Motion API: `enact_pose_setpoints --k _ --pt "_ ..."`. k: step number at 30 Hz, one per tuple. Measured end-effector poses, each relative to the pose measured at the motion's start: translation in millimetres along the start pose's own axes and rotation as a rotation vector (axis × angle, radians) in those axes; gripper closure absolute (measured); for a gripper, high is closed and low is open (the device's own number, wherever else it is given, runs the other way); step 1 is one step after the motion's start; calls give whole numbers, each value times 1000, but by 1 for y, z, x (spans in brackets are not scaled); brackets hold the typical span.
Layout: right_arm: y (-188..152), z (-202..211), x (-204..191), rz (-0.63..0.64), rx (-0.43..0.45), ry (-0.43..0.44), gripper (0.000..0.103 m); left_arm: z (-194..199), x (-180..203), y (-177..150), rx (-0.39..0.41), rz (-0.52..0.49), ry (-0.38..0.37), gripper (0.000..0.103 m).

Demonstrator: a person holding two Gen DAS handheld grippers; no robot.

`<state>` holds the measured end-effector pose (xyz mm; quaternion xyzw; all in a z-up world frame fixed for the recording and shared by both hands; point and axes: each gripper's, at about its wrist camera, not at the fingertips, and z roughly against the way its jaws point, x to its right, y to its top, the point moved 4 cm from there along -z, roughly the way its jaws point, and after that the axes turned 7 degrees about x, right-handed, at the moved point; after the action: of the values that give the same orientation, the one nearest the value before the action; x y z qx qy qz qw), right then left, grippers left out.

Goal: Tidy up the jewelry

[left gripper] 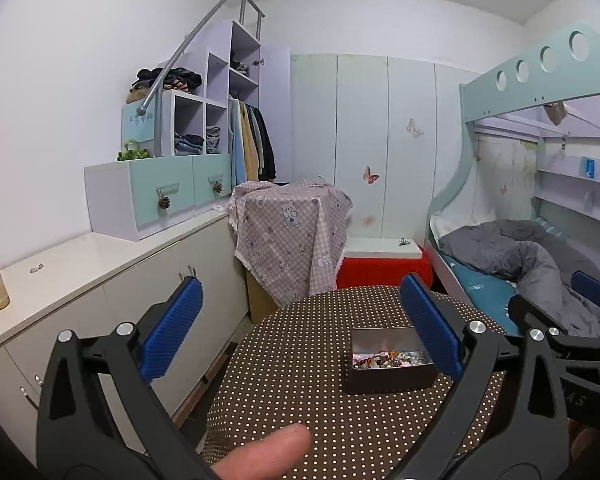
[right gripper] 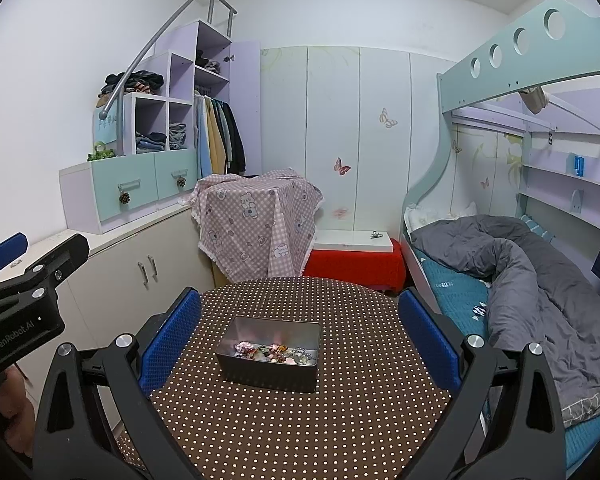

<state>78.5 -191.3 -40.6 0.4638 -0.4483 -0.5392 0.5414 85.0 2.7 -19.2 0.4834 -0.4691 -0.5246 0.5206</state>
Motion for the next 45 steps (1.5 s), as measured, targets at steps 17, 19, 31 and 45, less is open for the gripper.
enact_pose_setpoints --k 17,19,31,45 --pt "-2 -1 -1 0 -6 -1 8 -2 1 -1 -6 -3 -7 6" --pt "-3 -1 -2 1 -7 -1 8 -2 1 -2 -5 -5 -8 6" --pt "-7 -3 0 -34 -31 28 103 -5 1 -12 -48 15 -88 102" --pt "-1 -2 5 -51 17 -6 7 -1 4 -8 -11 -24 -24 6"
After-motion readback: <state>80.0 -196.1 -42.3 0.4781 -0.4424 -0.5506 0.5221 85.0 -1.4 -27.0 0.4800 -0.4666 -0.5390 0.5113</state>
